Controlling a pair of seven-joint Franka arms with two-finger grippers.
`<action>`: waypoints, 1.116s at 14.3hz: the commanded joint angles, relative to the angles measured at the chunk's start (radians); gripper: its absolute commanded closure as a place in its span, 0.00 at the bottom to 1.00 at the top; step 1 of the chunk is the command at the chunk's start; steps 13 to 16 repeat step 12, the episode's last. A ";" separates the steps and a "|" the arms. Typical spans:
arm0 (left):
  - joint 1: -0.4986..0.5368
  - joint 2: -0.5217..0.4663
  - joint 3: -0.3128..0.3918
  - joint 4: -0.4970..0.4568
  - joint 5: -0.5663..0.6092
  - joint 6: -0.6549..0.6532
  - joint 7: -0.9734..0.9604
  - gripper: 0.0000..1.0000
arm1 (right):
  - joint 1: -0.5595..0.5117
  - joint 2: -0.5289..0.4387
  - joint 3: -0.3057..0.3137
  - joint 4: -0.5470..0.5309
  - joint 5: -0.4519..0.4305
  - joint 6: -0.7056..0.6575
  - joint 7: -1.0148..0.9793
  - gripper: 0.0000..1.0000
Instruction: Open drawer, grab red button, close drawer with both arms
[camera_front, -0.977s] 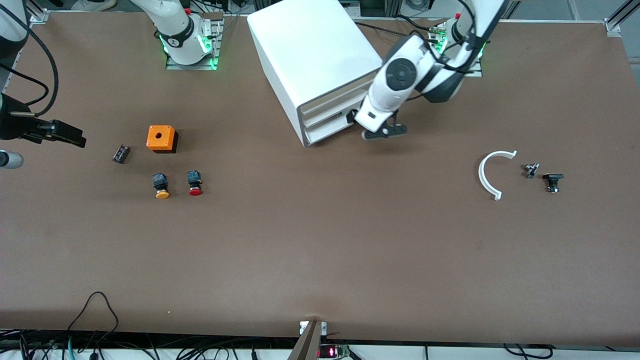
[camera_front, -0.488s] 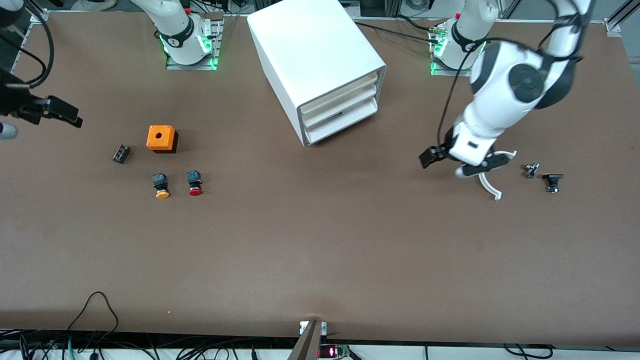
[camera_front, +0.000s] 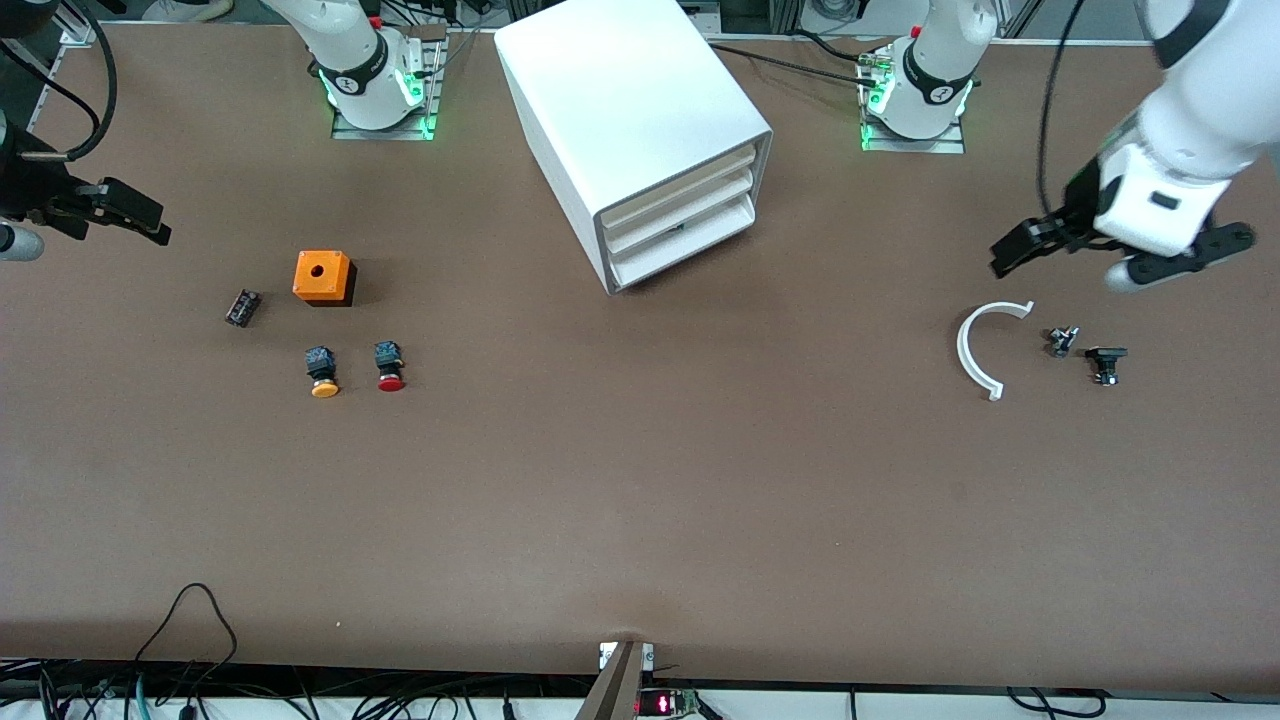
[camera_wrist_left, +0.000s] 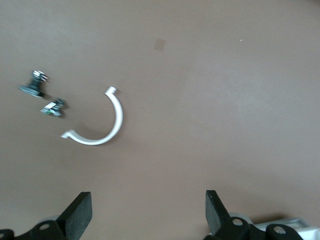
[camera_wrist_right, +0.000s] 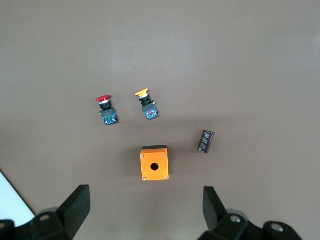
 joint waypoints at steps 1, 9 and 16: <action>0.036 0.040 0.003 0.048 0.022 -0.053 0.108 0.00 | -0.001 -0.010 0.002 -0.005 -0.004 0.021 -0.009 0.00; 0.058 0.090 -0.004 0.117 0.015 -0.116 0.102 0.00 | 0.001 0.015 0.005 0.029 -0.004 -0.016 -0.009 0.00; 0.055 0.091 -0.007 0.119 0.013 -0.116 0.101 0.00 | 0.001 0.013 0.004 0.027 0.001 -0.022 -0.009 0.00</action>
